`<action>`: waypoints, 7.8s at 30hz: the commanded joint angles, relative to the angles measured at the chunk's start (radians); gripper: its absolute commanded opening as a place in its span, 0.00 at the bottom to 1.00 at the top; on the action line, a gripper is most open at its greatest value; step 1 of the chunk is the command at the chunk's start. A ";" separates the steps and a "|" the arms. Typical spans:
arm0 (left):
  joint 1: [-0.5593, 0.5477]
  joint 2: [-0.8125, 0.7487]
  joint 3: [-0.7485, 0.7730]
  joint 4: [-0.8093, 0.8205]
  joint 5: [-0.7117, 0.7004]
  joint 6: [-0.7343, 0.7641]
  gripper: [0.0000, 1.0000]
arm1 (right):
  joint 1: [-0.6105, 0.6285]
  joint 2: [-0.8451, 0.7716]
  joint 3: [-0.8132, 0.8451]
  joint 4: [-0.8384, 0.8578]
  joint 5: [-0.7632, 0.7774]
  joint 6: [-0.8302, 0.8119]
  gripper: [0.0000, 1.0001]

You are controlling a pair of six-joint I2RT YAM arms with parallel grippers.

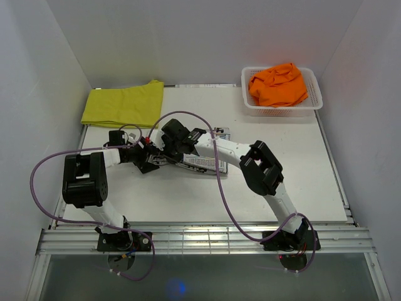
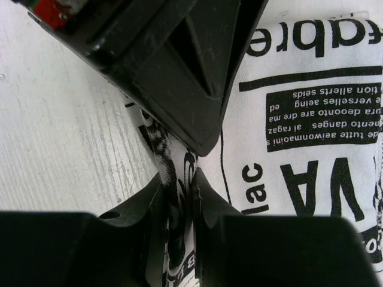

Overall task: Fold and stack the trousers
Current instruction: Neatly place the folded trousers to the corner

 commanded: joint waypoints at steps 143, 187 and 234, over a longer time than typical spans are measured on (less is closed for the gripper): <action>0.388 0.387 0.719 0.764 -0.497 0.515 0.00 | -0.197 0.542 0.607 0.940 0.179 0.418 0.08; 0.433 0.225 0.862 -0.070 -0.387 0.963 0.98 | -0.483 -0.221 -0.103 0.514 -0.236 0.569 0.90; 0.236 0.391 1.261 -0.453 -0.448 0.861 0.86 | -0.715 -0.570 -0.288 0.141 -0.271 0.403 0.90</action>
